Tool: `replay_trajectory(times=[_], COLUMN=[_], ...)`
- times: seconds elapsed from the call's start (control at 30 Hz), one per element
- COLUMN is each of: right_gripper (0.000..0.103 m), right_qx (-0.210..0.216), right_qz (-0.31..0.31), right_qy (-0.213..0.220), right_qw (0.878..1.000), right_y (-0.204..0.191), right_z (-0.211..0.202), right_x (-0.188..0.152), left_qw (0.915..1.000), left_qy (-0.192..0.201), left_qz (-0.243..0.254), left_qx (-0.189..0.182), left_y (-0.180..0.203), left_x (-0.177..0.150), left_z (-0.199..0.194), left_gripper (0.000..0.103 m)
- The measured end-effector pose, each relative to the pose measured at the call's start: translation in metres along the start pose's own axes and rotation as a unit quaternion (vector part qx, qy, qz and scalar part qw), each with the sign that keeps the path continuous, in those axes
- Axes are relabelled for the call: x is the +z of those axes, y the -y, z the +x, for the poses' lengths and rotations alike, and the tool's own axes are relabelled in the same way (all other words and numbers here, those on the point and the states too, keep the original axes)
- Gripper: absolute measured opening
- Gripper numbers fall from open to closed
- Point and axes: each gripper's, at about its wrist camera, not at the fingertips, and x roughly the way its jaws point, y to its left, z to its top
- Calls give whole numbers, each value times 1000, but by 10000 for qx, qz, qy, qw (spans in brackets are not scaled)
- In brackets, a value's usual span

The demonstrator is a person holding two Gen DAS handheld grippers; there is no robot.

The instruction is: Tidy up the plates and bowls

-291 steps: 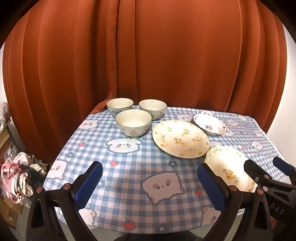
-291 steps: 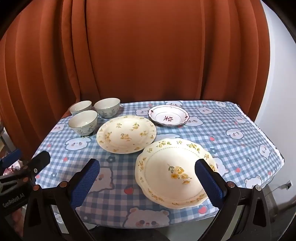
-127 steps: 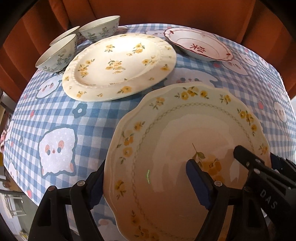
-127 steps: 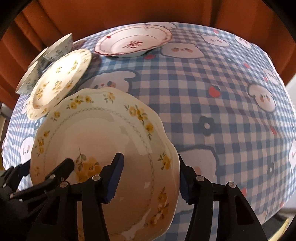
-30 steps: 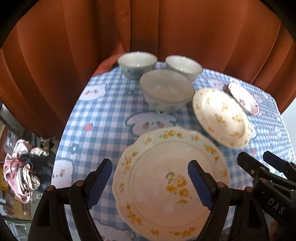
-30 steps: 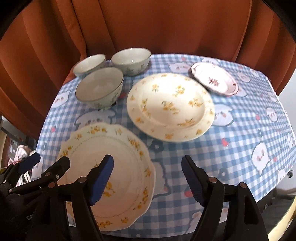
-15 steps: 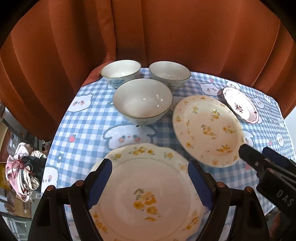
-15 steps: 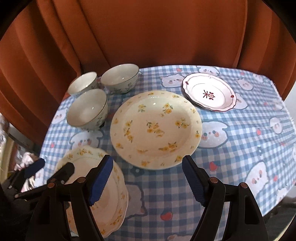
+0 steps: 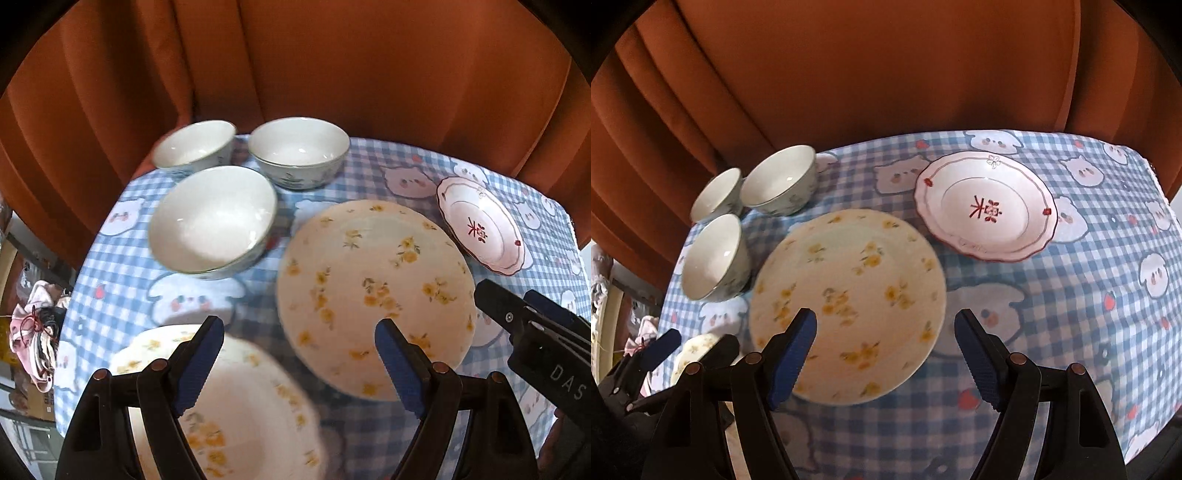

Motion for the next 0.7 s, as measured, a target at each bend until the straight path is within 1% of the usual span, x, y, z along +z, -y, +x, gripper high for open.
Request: replay_trajectory(times=[0.2,0.33,0.47,0.53,0.6,0.63,0.67,0.7], right_gripper=[80,80,80,79,77,71,68,67], right_qx=[-24,-67,16,4,0,-9,15,18], right_qz=[-49,-104,-158,-199,-236,-262,-258,-252], right_qy=[-123,-262,-417,-441,-475,-505,-531,-563], right_qw=[9999,9996,9990,9988,9986,9984,9983,9981], right_y=[19,27,29,29,27,26,25,25], right_z=[29,53,73,78,85,88,92,95], right_x=[14,18,21,22,23,24,25,26], left_qw=[9995,9989,9984,9982,9980,9980,9979,9979], left_qy=[-224,-437,-499,-536,-579,-588,-592,-600], left_qz=[-178,-104,-123,-179,-188,-160,-146,-154], left_qx=[159,151,231,194,179,191,203,205], left_y=[14,22,23,21,19,19,19,19], left_x=[7,7,11,13,18,19,21,22], left_z=[32,56,70,75,80,82,84,86], left_gripper=[85,85,82,82,80,79,78,78])
